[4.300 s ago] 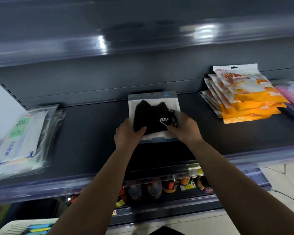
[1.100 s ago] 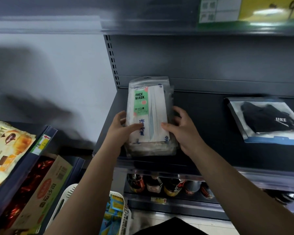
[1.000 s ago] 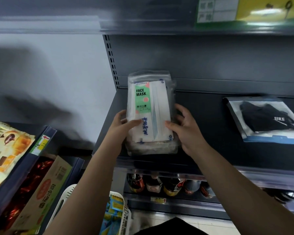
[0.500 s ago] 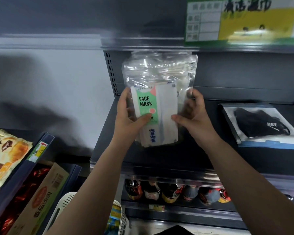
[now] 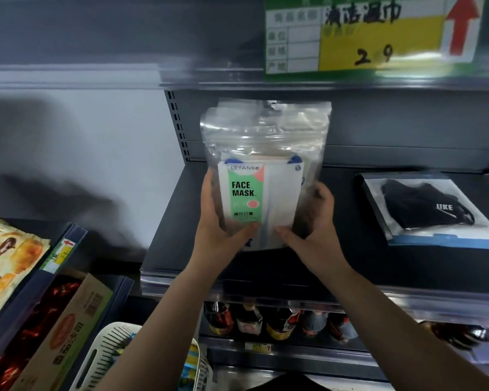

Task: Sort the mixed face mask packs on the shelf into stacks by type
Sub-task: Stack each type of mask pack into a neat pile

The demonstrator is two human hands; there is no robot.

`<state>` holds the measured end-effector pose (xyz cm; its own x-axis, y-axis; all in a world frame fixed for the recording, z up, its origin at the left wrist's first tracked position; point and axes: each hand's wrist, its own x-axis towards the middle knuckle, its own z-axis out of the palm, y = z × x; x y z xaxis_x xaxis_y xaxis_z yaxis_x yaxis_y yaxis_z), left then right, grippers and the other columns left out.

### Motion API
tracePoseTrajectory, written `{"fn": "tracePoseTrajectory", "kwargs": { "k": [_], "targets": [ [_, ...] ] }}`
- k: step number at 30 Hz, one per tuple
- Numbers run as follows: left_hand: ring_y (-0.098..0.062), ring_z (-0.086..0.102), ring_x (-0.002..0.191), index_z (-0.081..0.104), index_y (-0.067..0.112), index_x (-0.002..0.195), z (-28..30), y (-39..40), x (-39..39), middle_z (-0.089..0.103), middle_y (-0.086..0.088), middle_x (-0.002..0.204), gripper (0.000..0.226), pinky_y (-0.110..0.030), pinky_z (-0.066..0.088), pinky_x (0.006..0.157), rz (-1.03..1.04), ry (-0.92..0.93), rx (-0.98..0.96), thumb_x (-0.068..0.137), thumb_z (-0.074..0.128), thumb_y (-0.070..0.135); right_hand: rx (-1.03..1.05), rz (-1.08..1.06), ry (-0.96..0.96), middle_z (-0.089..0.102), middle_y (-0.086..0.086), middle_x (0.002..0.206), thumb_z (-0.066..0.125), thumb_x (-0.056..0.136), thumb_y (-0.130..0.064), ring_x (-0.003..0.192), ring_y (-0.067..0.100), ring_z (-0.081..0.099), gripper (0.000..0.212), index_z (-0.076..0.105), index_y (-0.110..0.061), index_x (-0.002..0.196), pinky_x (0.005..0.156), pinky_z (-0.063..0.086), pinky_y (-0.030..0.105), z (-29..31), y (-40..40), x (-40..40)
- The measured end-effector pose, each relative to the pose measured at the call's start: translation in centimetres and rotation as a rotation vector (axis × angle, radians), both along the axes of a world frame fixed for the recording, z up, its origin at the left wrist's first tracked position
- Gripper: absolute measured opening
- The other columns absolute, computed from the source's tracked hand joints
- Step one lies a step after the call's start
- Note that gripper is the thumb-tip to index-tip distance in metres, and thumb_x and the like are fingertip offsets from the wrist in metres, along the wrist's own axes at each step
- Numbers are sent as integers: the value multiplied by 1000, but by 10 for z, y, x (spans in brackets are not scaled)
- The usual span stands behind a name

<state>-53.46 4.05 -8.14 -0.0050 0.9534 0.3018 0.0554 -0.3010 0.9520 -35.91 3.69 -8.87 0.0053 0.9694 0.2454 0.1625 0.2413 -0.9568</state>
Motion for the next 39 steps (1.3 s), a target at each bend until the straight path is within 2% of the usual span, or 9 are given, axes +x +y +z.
{"fn": "tracePoseTrajectory", "kwargs": {
  "k": [5,9,13,17,21,23,29,35,39],
  "targets": [
    [-27,42,132,25,44,142,3,11,7,38,-9,144,95,-54,47,97,58,44,17,66,75,17,-29,-17,41,46,1,137,70,72,-4,129,14,44,87,22,-38,136,103,44,48,13,7,2],
    [-25,46,129,23,61,133,4,13,15,44,-7,140,94,-48,48,98,115,90,12,65,75,20,-22,-15,13,49,1,135,70,73,-10,127,15,46,83,23,-35,136,101,46,47,19,9,10],
    [-10,56,117,11,21,149,-1,11,18,58,14,124,105,-26,54,84,46,32,-21,69,76,-2,-30,9,-17,40,-21,130,72,76,-1,125,-5,38,89,19,-55,122,100,42,15,15,8,16],
    [-9,60,110,26,15,143,0,11,23,62,7,118,86,-17,52,76,40,24,-44,70,70,5,-58,8,-65,33,-34,120,71,77,0,115,-14,34,88,16,-59,113,84,33,-7,13,10,18],
    [-13,56,116,38,18,139,4,13,24,57,-4,124,73,-23,51,89,76,87,-34,72,68,13,-67,20,-57,41,-17,128,67,80,0,121,-2,41,86,16,-38,138,95,42,12,16,13,20],
    [-15,54,117,44,16,137,5,15,23,56,0,122,67,-27,51,92,119,123,-9,75,69,10,-47,23,-68,45,-22,120,66,80,2,109,-11,47,83,18,-29,140,86,43,5,21,15,21],
    [-14,60,109,43,15,138,9,24,22,61,-8,118,67,-29,54,90,170,118,-37,78,72,4,6,53,-86,37,-33,111,67,78,8,93,-38,37,72,29,-42,113,72,36,-7,35,22,28],
    [-7,61,106,49,23,125,0,20,30,62,-3,117,56,-25,52,86,94,108,-109,75,70,11,-52,51,-113,36,-37,114,73,75,0,111,-11,39,89,18,-59,113,78,35,-8,22,19,28],
    [-9,60,108,47,18,128,-3,16,34,61,-5,117,53,-24,52,87,78,109,-92,78,63,14,-63,17,-119,38,-35,115,69,78,3,106,-16,42,87,18,-53,122,79,33,-9,20,20,28]
  ]
}}
